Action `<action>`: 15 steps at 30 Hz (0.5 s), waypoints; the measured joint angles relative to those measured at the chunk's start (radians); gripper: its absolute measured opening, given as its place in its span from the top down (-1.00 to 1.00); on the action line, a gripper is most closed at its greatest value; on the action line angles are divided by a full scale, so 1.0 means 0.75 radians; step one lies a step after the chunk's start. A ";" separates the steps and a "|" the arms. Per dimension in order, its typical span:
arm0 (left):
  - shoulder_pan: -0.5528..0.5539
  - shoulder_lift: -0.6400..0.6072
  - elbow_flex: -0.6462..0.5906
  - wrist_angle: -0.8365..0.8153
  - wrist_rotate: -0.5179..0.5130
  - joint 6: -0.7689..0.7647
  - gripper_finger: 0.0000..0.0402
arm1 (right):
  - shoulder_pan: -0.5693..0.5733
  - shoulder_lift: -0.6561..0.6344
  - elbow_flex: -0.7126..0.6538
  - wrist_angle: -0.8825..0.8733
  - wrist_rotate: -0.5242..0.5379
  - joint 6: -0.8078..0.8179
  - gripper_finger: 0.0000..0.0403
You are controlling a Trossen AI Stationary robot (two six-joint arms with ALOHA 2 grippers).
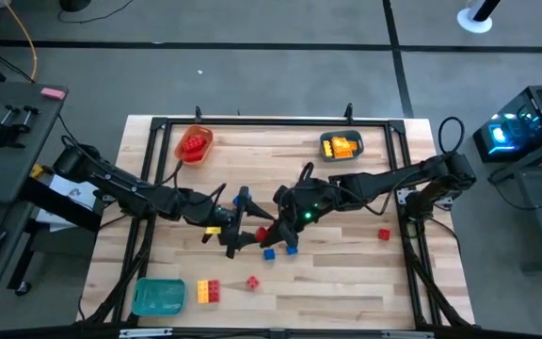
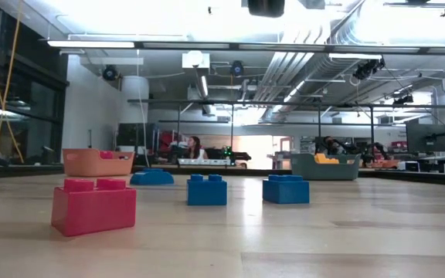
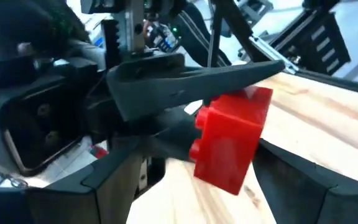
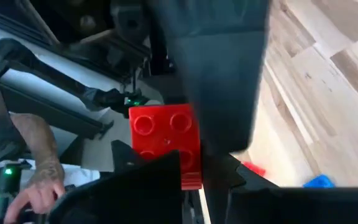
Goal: Sort blocks
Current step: Put the red game piece into the orange bin
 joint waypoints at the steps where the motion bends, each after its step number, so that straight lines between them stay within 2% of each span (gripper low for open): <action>1: 0.000 -0.002 0.000 0.003 -0.005 -0.024 -0.43 | 0.000 -0.001 0.000 0.021 -0.007 -0.006 1.00; 7: -0.001 -0.010 -0.001 0.058 0.016 -0.070 -0.43 | -0.001 -0.003 0.000 0.080 -0.018 -0.034 1.00; 15: -0.054 -0.046 -0.001 0.021 0.024 -0.082 -0.40 | -0.011 -0.003 0.000 0.062 -0.012 -0.077 1.00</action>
